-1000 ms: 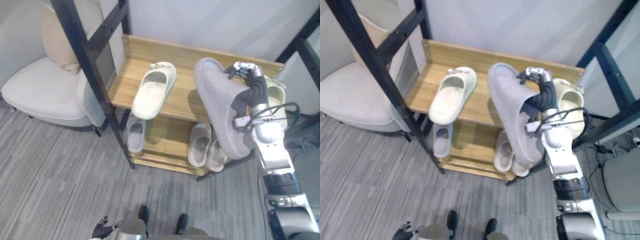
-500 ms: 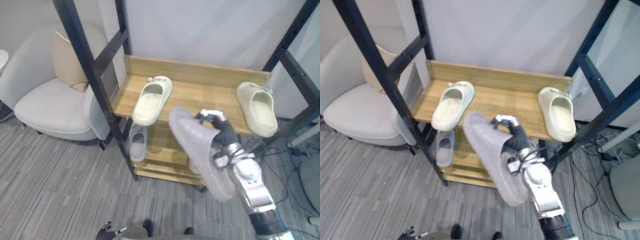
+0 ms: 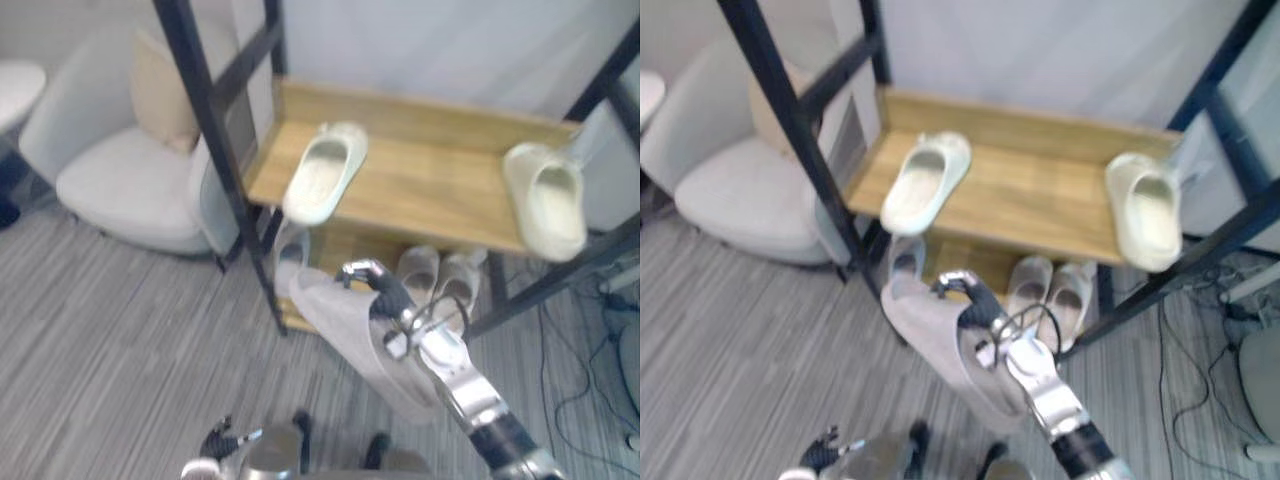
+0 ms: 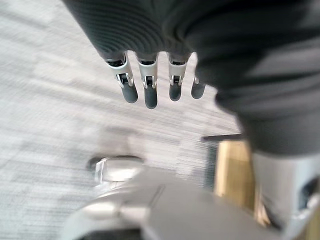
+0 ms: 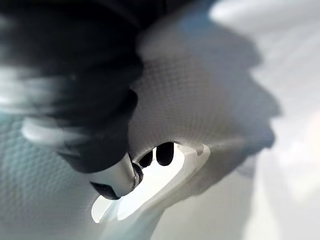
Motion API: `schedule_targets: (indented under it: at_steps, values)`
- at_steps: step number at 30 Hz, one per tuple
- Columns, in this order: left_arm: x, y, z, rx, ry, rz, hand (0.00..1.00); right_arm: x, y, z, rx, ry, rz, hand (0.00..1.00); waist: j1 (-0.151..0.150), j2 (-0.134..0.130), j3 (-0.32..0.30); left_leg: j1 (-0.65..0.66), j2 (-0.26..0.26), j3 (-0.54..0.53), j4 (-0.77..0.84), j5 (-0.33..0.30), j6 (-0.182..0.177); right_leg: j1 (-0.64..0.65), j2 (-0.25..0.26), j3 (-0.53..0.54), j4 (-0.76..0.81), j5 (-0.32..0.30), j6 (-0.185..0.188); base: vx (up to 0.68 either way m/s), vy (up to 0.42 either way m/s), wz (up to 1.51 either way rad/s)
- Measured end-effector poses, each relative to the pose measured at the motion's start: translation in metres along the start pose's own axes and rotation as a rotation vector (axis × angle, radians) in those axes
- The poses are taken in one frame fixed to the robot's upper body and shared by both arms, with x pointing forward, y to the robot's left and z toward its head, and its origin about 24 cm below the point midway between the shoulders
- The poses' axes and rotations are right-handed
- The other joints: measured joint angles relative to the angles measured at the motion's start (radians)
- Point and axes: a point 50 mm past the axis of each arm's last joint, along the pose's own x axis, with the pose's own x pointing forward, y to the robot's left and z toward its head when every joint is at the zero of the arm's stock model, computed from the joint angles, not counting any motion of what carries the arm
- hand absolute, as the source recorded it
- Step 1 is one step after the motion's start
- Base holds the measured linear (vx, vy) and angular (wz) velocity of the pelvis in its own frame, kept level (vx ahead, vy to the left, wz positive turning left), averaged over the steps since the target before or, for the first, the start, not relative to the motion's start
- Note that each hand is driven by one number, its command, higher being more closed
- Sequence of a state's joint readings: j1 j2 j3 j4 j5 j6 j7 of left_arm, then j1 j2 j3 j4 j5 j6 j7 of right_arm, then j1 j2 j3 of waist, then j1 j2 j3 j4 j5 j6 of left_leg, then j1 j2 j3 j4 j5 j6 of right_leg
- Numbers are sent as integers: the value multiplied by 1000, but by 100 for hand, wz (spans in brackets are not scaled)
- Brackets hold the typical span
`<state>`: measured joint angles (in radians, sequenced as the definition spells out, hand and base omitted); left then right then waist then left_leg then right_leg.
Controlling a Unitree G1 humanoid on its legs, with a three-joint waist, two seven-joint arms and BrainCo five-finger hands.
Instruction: Organize the slippers on the shoe rack
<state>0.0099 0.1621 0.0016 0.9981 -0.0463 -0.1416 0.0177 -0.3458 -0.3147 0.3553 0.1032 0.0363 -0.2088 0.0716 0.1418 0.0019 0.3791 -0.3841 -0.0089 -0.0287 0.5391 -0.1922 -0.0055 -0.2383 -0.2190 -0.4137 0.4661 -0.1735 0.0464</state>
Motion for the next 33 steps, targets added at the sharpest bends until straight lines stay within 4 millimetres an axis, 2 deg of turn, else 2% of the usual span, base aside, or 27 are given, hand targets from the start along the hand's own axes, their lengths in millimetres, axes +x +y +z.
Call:
schedule_targets:
  at_steps: [2,4,6,7,12,13,21,27,33]
  values:
    - [4,-1,13,-25,-34,3,0,10,-8,5,-39,-10,-40,100,19,-2,55,-56,1,-11,56,-12,-2,-52,-12,-7,64,-31,-9,-195,8,21]
    - [4,-1,14,-37,-38,19,0,18,-14,8,-84,-14,-76,100,28,-2,81,-125,4,-20,110,-26,-2,-117,-20,-13,122,-49,-17,-158,17,9]
    - [4,-3,13,-45,-36,20,0,25,-19,11,-121,-27,-98,100,29,0,83,-174,9,-17,163,-42,-4,-159,-31,-13,176,-64,-25,-73,37,-7]
    - [5,-4,16,-64,-47,22,0,32,-31,15,-138,-35,-152,100,29,6,87,-234,18,-17,238,-70,-2,-214,-41,-11,249,-86,-30,-67,47,-11]
    - [7,-9,26,-98,-73,36,0,45,-62,23,-200,-46,-293,100,32,14,94,-391,24,-30,415,-127,5,-360,-75,-7,438,-164,-42,-72,17,-1]
    - [9,-12,33,-106,-94,39,0,46,-73,29,-231,-58,-343,100,36,20,100,-456,22,-37,488,-152,5,-419,-95,-7,519,-202,-47,-58,-14,6]
    - [9,-20,66,-188,-218,44,0,55,-113,69,-301,-170,-567,100,70,21,136,-710,15,-46,724,-220,-11,-664,-166,10,793,-320,-60,-52,-27,2]
    - [8,-21,81,-200,-280,50,0,59,-143,108,-362,-272,-749,100,85,24,146,-816,15,-51,796,-231,-18,-769,-190,20,882,-351,-67,-6,-6,1]
    - [8,-21,86,-210,-297,64,0,59,-159,126,-383,-296,-903,100,90,24,147,-845,-4,-61,806,-230,-23,-786,-219,6,911,-373,-69,-7,-17,11]
